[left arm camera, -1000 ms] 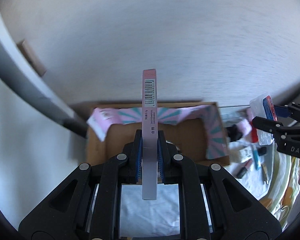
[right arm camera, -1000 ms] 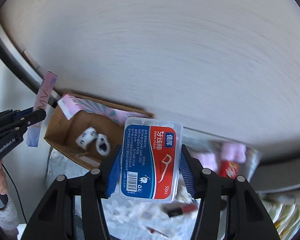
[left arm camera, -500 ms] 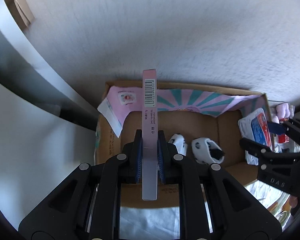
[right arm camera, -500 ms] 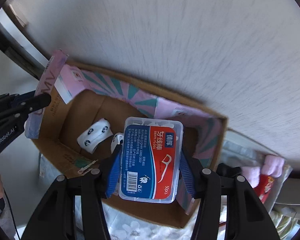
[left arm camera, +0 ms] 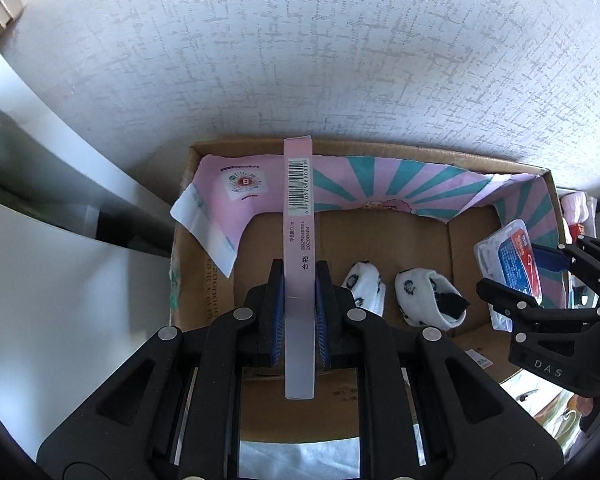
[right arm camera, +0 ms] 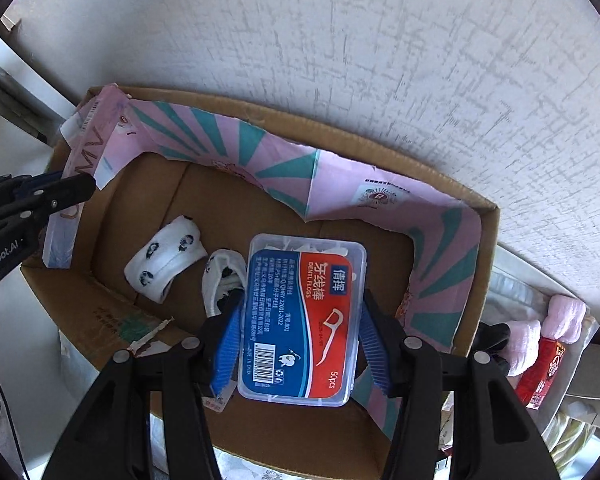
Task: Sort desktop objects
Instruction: 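Open both grippers to drop the items into the box, then move both grippers back over the table items, then grasp the black sock with left gripper while right grasps black jar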
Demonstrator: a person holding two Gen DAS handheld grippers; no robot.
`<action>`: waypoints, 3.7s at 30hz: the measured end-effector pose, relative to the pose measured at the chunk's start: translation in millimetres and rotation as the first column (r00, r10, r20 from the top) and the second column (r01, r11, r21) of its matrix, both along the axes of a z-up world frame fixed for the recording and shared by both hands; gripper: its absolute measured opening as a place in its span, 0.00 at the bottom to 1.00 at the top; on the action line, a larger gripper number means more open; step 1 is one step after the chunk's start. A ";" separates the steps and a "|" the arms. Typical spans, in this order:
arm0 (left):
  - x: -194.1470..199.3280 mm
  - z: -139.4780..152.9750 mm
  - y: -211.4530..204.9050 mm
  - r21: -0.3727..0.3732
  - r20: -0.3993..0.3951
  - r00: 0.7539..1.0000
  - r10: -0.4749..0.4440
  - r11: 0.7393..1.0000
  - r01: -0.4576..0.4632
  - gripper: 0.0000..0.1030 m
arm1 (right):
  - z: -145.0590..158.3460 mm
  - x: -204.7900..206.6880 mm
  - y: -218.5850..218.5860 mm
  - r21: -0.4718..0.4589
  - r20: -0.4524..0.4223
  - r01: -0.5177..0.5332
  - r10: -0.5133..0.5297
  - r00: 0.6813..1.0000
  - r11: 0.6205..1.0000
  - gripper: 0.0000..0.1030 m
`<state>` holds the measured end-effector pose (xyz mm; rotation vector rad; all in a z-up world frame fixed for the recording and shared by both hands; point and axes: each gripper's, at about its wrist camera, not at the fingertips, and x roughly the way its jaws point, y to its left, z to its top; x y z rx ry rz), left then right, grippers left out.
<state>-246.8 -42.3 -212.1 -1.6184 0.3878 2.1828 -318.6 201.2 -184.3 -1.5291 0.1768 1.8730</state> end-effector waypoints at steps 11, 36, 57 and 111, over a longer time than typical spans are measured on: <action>13.9 9.4 12.1 0.005 -0.014 1.000 -0.006 1.000 0.006 1.00 | -0.6 2.3 1.1 -0.052 -0.016 0.082 -0.082 0.996 0.995 1.00; 63.0 96.0 28.8 0.079 -0.177 0.983 0.044 0.996 -0.031 1.00 | 71.3 61.2 -52.1 -0.037 -0.205 0.145 -0.149 0.967 0.989 1.00; 175.2 141.6 162.7 0.080 -0.272 0.929 -0.251 0.956 0.282 1.00 | 164.7 251.8 -71.9 0.102 -0.248 0.337 -0.304 0.920 0.936 1.00; 161.1 -84.6 337.5 -0.160 0.111 0.899 -0.424 0.885 0.438 0.47 | 23.8 385.2 39.0 -0.260 -0.181 0.466 -0.517 0.837 0.845 0.45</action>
